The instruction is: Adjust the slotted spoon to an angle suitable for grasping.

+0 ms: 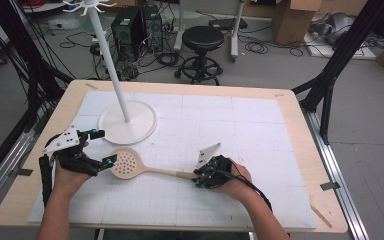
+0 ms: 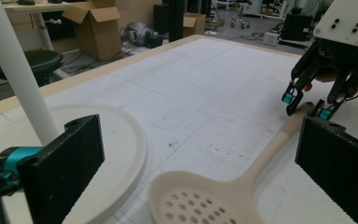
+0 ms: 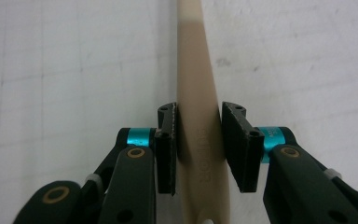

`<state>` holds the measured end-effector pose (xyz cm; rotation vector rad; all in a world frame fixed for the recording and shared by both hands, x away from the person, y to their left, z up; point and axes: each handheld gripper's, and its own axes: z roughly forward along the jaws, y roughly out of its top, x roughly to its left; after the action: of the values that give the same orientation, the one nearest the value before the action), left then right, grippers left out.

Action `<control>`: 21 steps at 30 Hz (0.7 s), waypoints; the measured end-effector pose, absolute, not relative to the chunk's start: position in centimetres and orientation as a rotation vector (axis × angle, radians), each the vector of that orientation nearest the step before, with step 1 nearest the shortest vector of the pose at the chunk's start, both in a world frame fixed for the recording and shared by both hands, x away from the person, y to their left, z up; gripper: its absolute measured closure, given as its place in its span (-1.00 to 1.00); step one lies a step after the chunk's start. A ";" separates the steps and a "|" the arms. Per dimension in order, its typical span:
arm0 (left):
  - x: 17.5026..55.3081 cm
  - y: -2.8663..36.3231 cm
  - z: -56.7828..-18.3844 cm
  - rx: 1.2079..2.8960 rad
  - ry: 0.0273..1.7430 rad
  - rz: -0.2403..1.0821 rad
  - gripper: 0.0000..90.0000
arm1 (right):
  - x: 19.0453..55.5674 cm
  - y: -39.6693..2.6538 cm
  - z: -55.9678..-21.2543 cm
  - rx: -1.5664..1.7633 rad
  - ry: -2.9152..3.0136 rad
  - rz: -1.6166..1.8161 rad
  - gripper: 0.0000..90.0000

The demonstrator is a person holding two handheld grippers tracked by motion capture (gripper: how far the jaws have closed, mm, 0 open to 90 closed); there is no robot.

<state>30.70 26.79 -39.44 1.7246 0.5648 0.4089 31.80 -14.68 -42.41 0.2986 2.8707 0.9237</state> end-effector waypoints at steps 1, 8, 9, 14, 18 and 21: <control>30.7 26.8 -39.4 1.727 0.563 0.411 -0.96 | 32.0 -14.4 -42.3 0.293 2.871 0.932 0.50; 30.7 26.8 -39.3 1.723 0.561 0.412 -0.96 | 33.4 -10.9 -42.4 0.227 2.899 0.910 0.51; 30.7 26.9 -39.3 1.723 0.560 0.412 -0.96 | 33.5 -10.6 -42.5 0.215 2.899 0.909 0.51; 30.7 26.9 -39.3 1.721 0.559 0.412 -0.96 | 34.0 -9.0 -42.6 0.180 2.906 0.892 0.51; 30.6 26.9 -39.3 1.721 0.556 0.411 -0.96 | 34.4 -8.8 -42.6 0.195 2.901 0.903 0.48; 30.6 26.9 -39.3 1.721 0.558 0.410 -0.96 | 34.6 -9.1 -42.6 0.228 2.889 0.912 0.40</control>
<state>30.63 26.89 -39.27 1.7206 0.5582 0.4099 34.59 -9.10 -42.62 0.2277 2.8892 0.9118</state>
